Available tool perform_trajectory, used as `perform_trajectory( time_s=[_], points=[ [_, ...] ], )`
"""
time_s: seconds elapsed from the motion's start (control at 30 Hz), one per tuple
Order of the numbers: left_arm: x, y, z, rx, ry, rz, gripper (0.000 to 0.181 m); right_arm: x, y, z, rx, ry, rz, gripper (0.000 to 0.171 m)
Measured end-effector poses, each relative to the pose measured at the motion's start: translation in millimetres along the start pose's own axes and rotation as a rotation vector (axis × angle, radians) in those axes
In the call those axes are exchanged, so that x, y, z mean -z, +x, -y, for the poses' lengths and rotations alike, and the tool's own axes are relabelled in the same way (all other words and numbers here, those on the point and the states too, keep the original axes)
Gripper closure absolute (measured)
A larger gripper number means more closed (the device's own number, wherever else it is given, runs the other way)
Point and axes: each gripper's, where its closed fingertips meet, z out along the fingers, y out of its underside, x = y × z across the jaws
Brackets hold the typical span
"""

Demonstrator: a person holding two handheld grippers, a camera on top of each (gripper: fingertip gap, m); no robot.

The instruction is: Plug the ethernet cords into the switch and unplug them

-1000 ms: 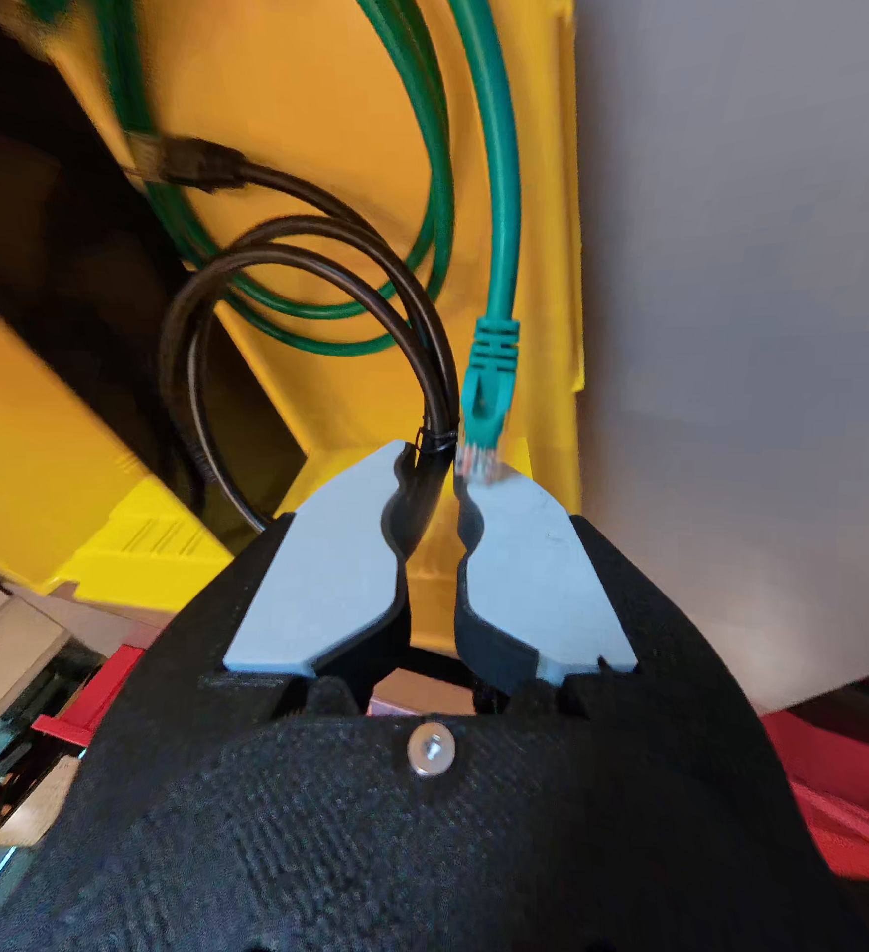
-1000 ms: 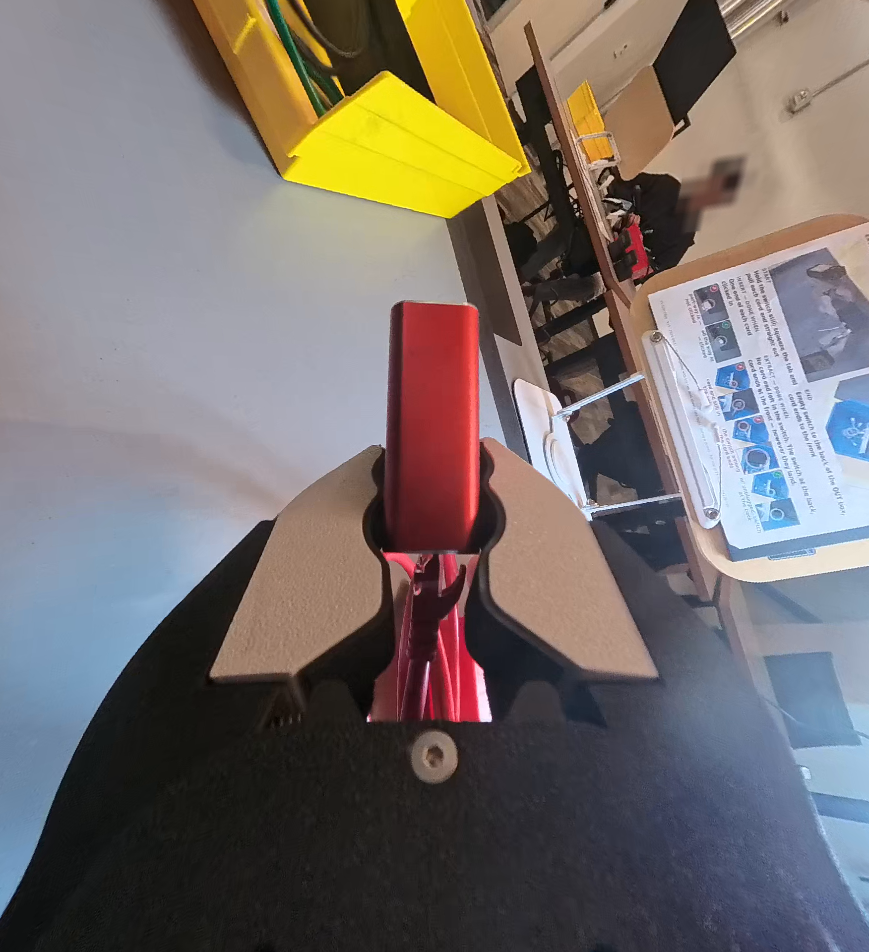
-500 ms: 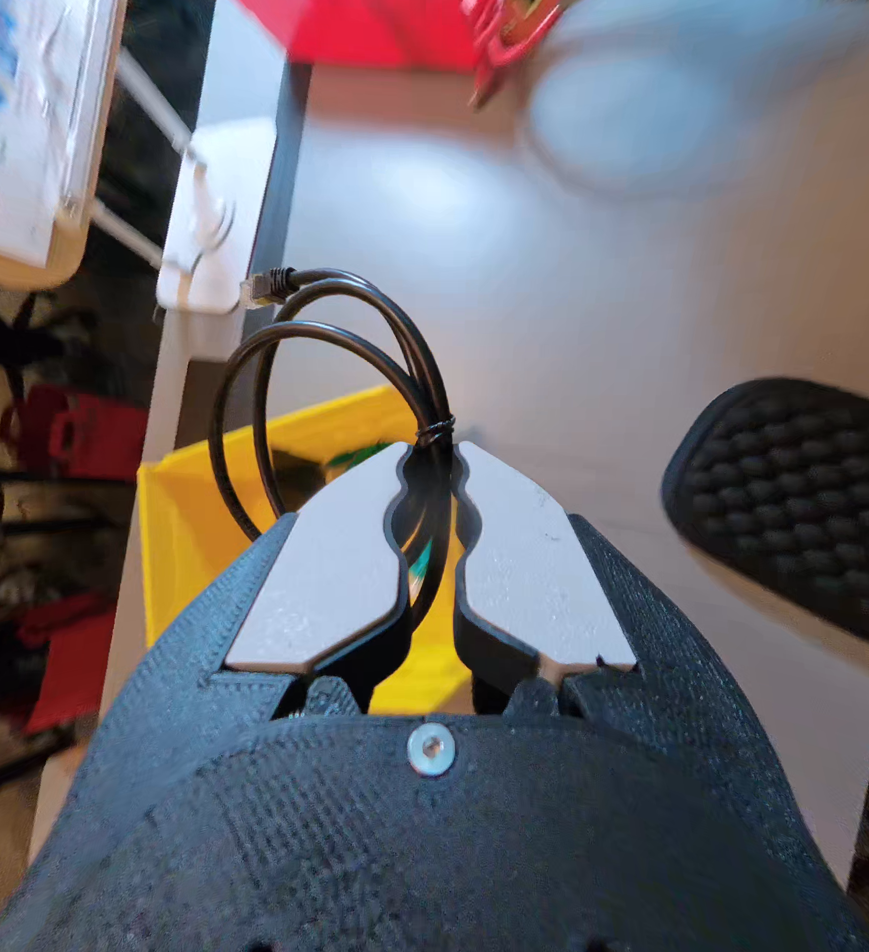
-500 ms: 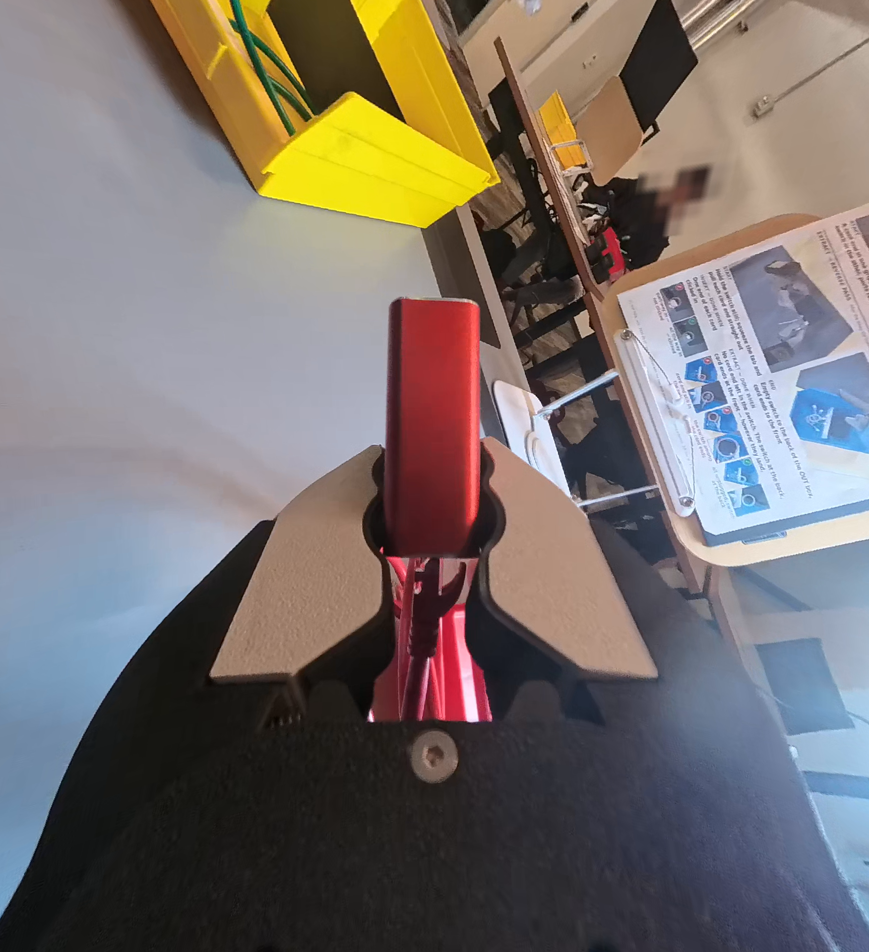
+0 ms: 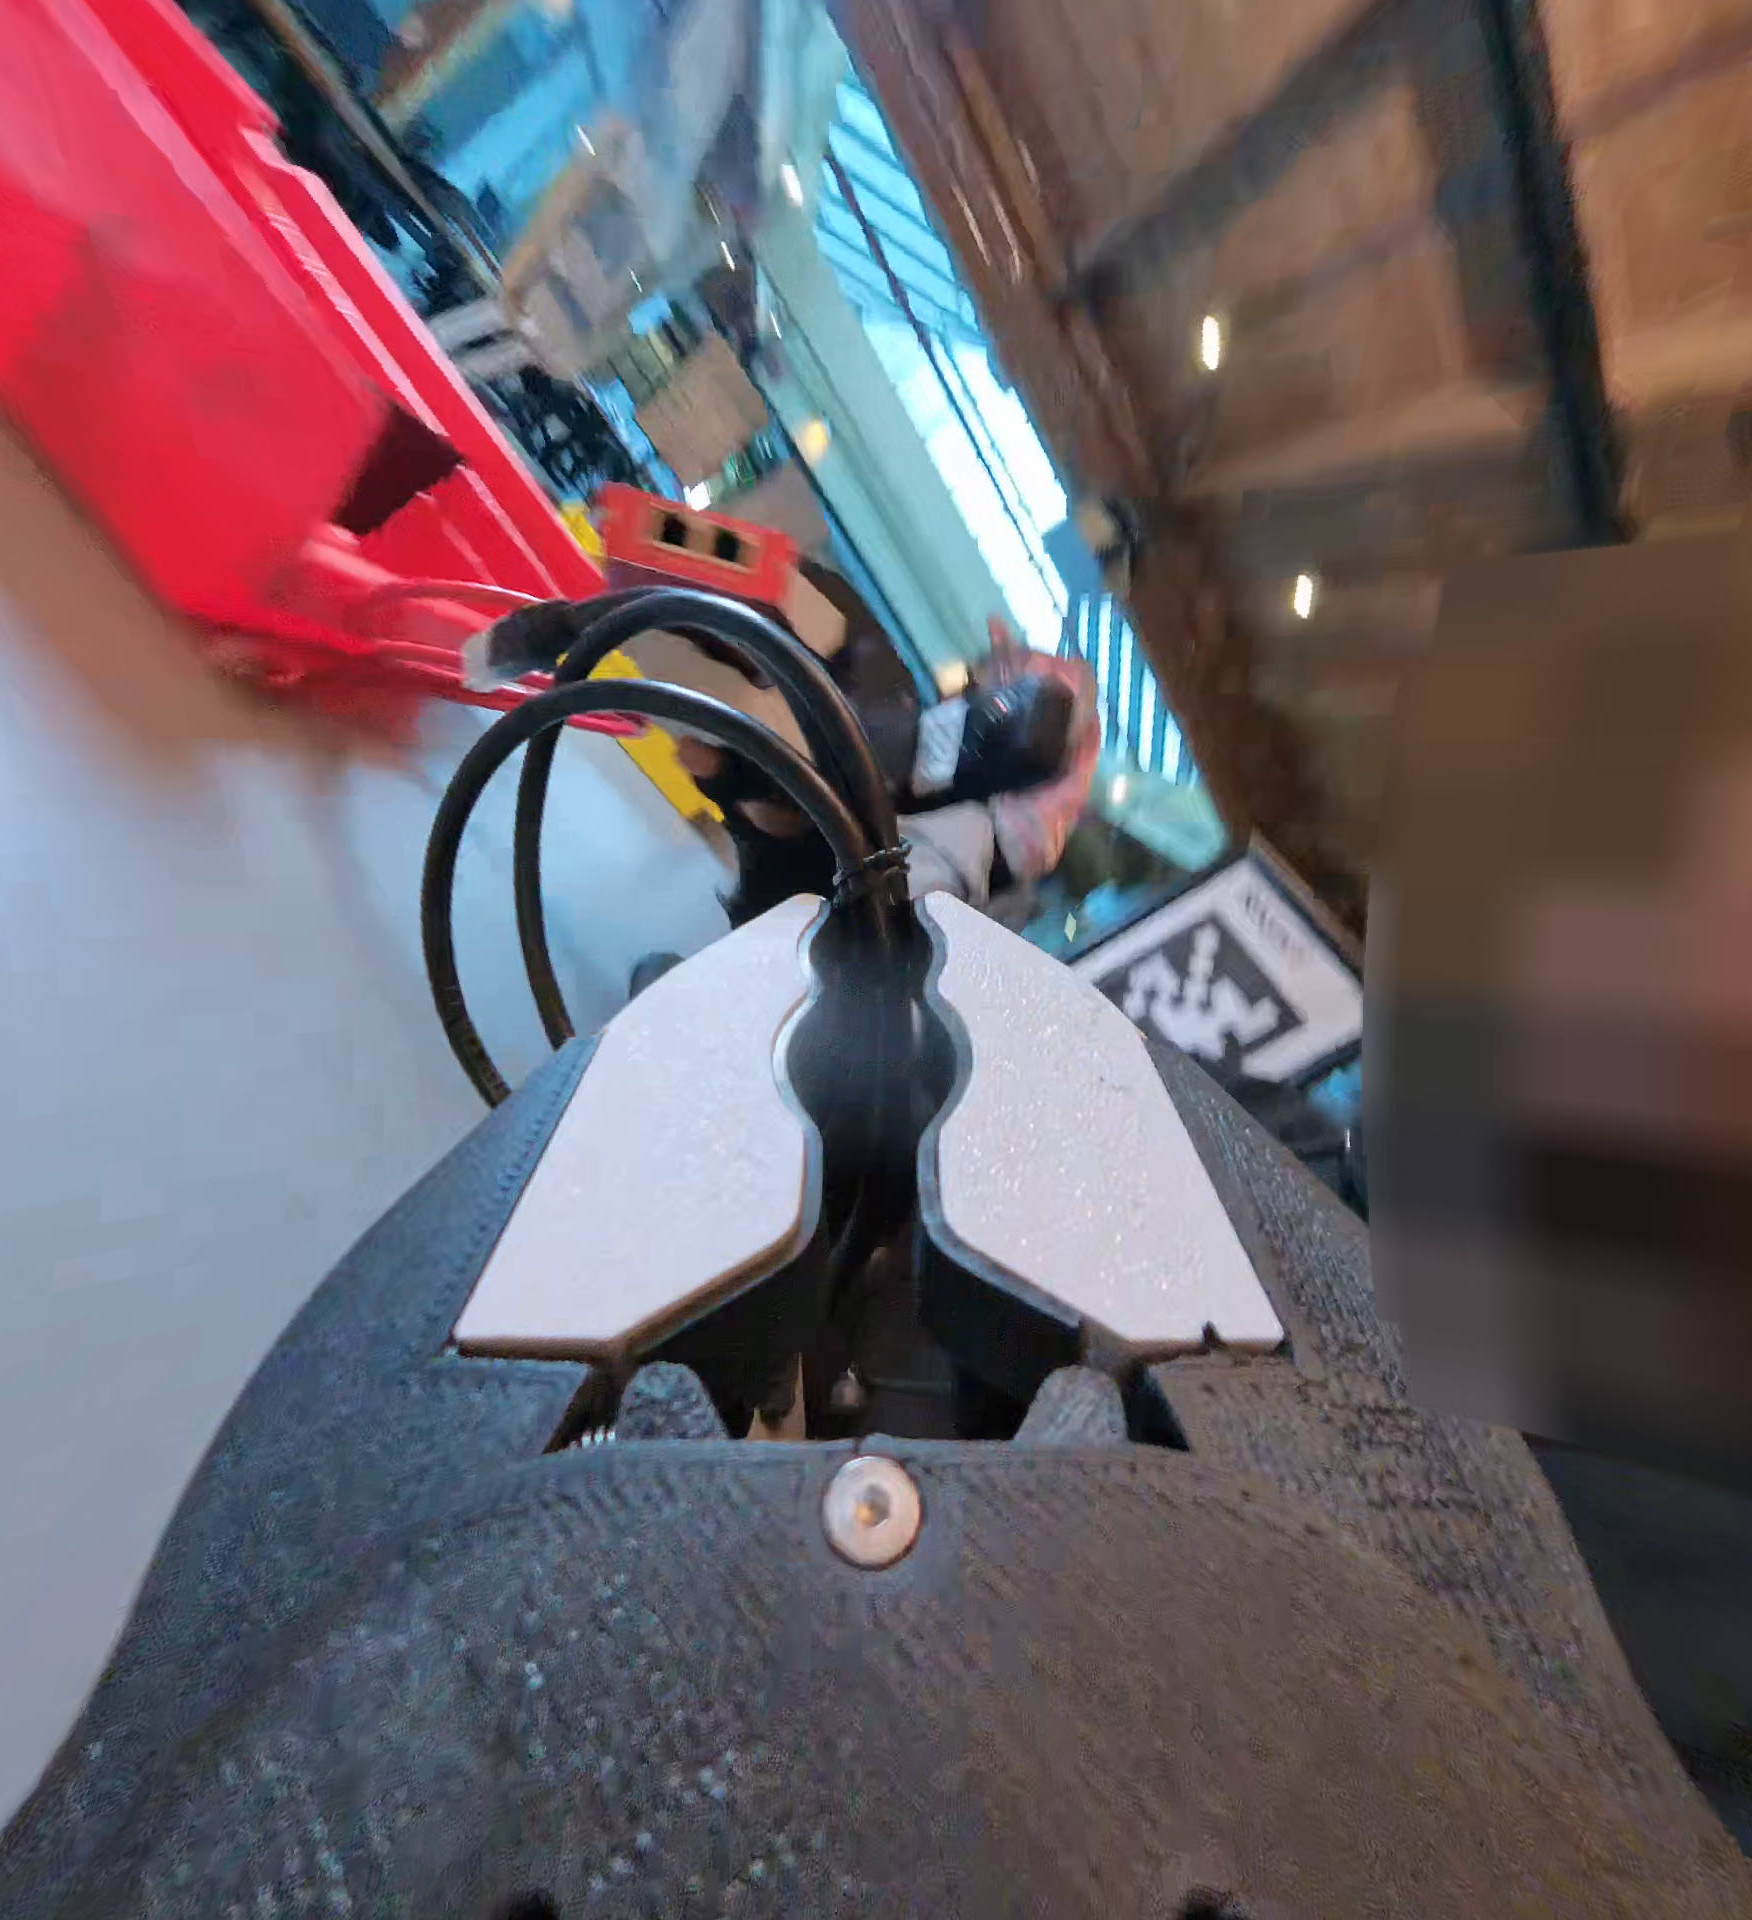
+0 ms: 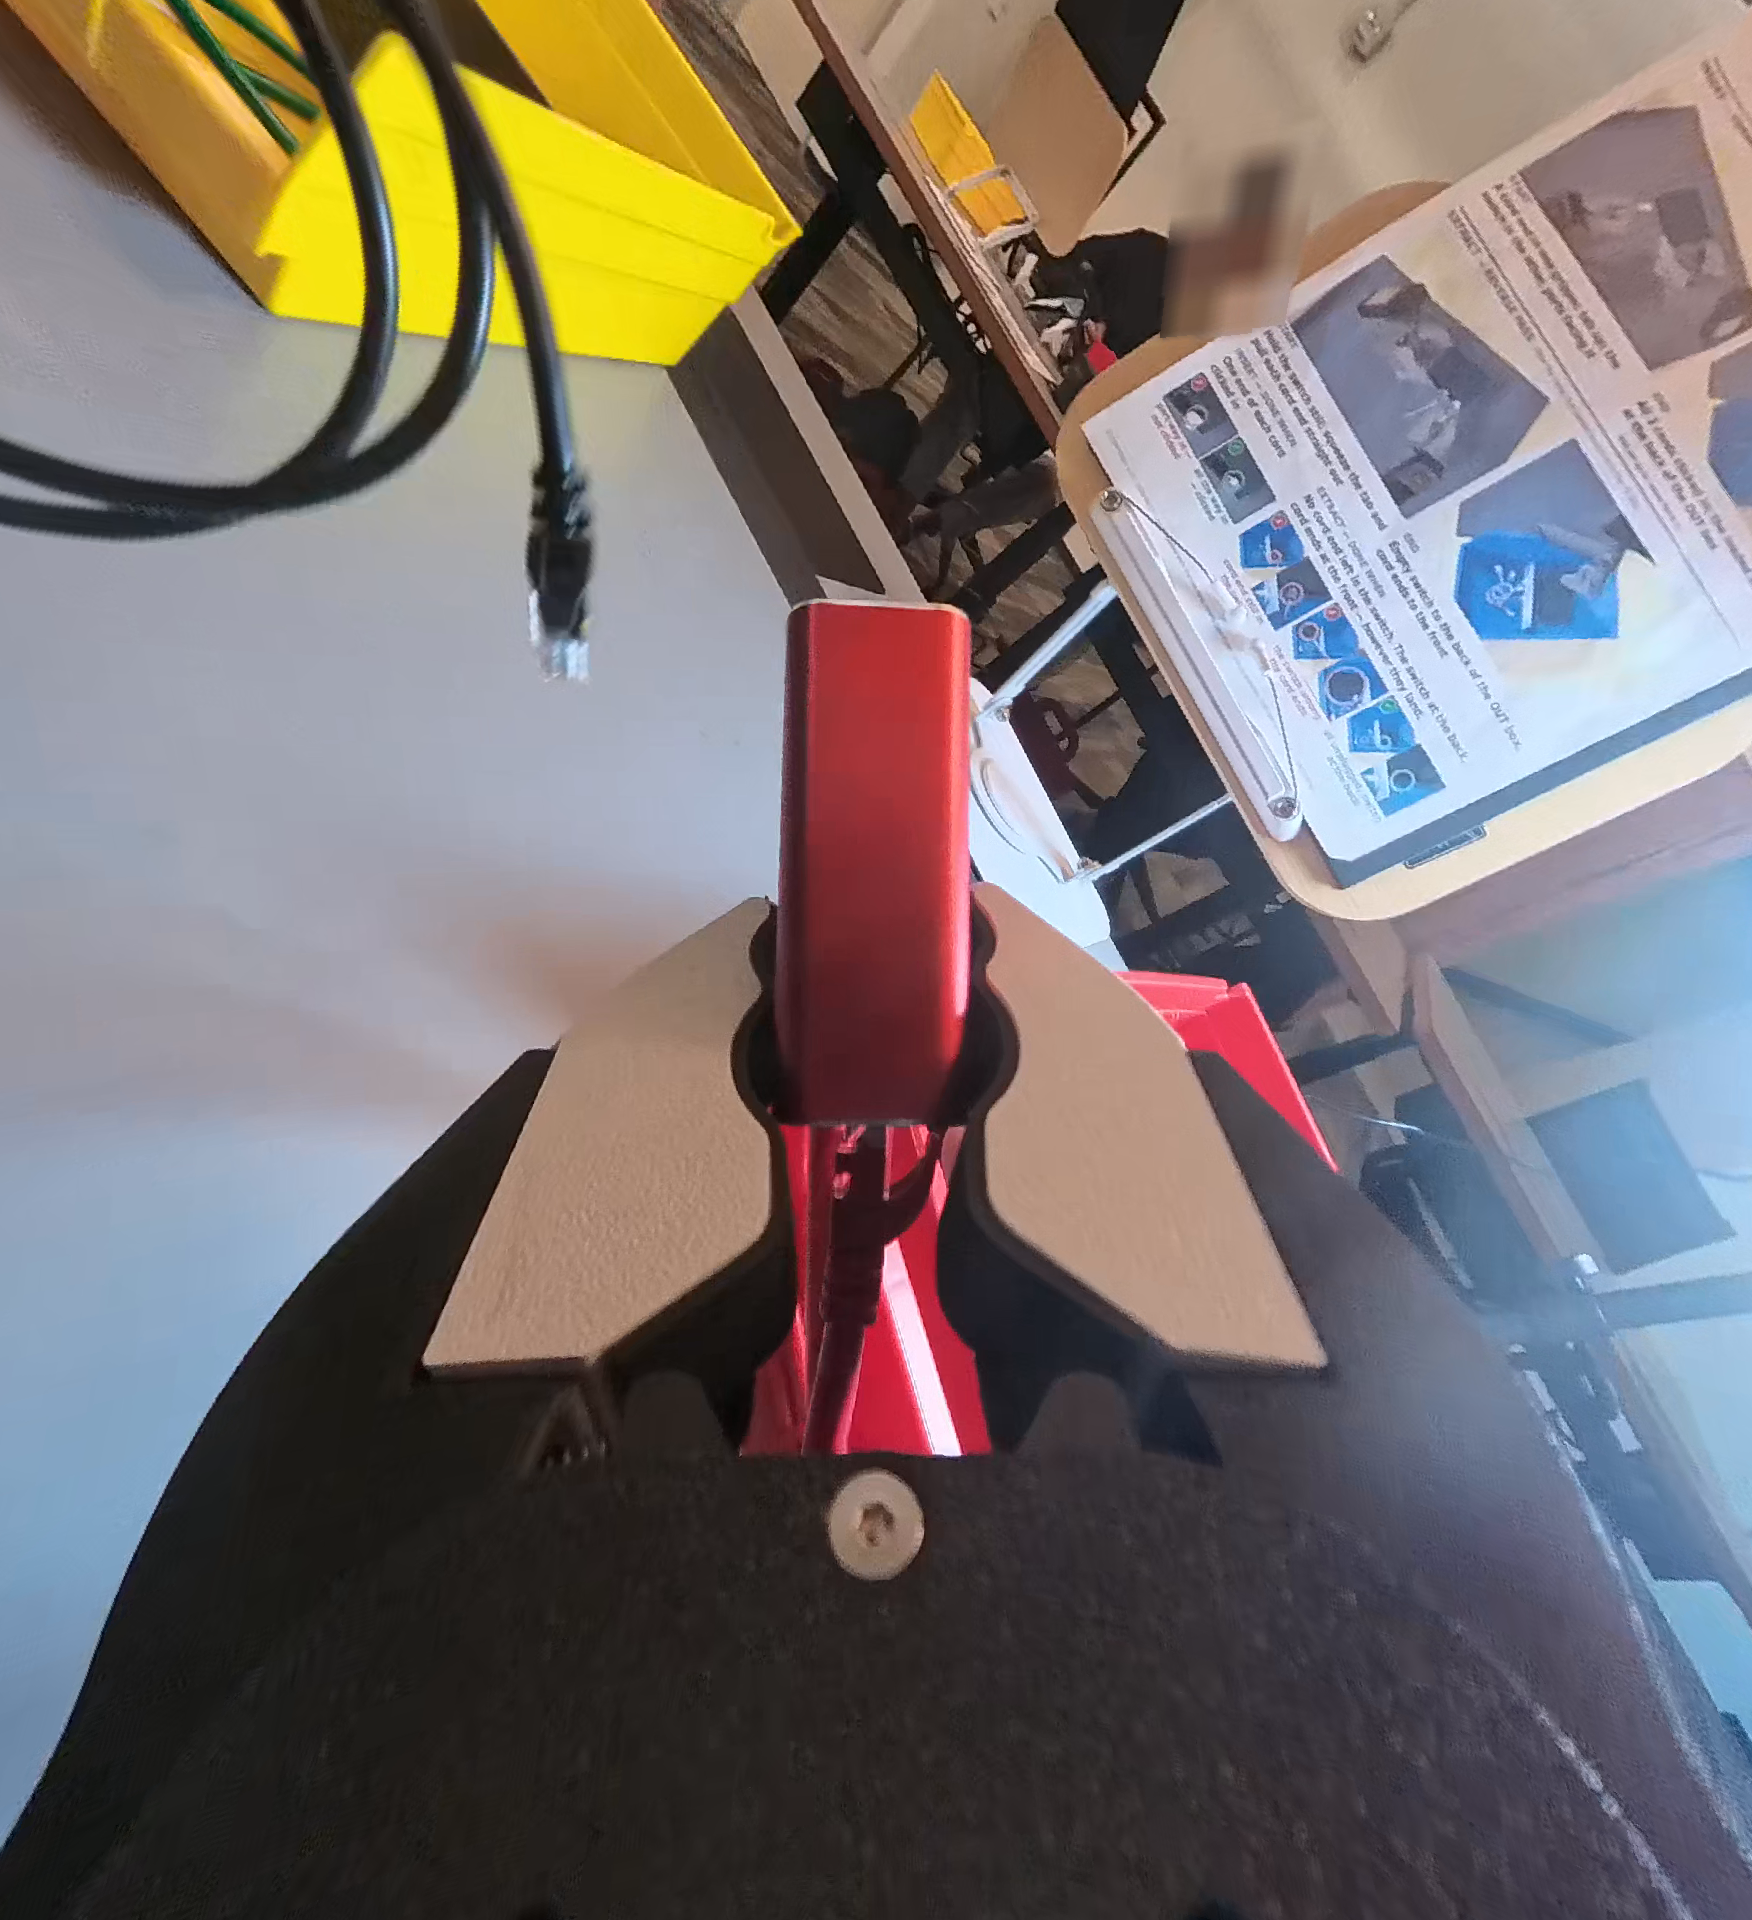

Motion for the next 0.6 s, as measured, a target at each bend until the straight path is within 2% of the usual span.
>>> perform_trajectory(
  time_s=[0.07,0.13,0.33,0.4,0.5,0.6],
  points=[
    [19,-30,7,0.067,0.083,0.07,0.168,1,1,-2,-0.004,0.0,-0.003,0.141],
    [33,-48,4,0.071,0.075,0.151,0.168,1,1,-3,-0.002,0.0,-0.002,0.141],
    [47,-49,1,0.085,0.088,0.172,0.168,-3,-3,-3,0.003,-0.005,0.012,0.141],
    [47,-49,-3,0.087,0.06,0.176,0.168,-4,-4,-3,0.004,-0.007,0.013,0.141],
    [53,-52,-14,0.063,-0.052,0.233,0.156,-3,-3,-3,0.003,-0.007,0.011,0.141],
    [74,-57,-14,0.009,-0.107,0.366,0.155,-3,-2,-3,0.0,-0.007,0.009,0.141]
  ],
)
